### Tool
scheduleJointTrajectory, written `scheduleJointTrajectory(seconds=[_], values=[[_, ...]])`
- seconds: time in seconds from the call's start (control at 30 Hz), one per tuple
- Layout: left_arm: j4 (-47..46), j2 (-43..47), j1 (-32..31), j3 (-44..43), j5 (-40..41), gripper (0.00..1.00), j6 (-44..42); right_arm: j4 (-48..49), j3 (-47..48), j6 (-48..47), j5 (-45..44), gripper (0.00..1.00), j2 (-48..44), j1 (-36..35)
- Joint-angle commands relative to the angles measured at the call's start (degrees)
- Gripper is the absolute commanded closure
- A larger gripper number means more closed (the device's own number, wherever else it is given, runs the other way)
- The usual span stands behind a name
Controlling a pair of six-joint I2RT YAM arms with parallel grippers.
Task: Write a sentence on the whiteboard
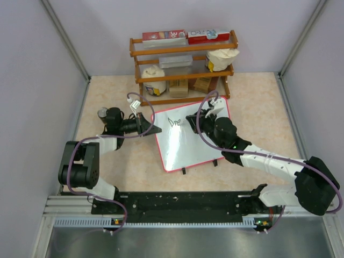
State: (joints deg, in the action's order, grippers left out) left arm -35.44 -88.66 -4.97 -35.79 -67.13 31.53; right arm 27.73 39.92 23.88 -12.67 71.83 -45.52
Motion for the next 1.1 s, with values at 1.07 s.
scheduleJointTrajectory(seconds=[1.07], values=[[0.1,-1.0,-1.2,-0.3,1.3,1.00,-11.2,-1.4,1.9,-1.6,-8.2,1.00,-5.4,1.0]])
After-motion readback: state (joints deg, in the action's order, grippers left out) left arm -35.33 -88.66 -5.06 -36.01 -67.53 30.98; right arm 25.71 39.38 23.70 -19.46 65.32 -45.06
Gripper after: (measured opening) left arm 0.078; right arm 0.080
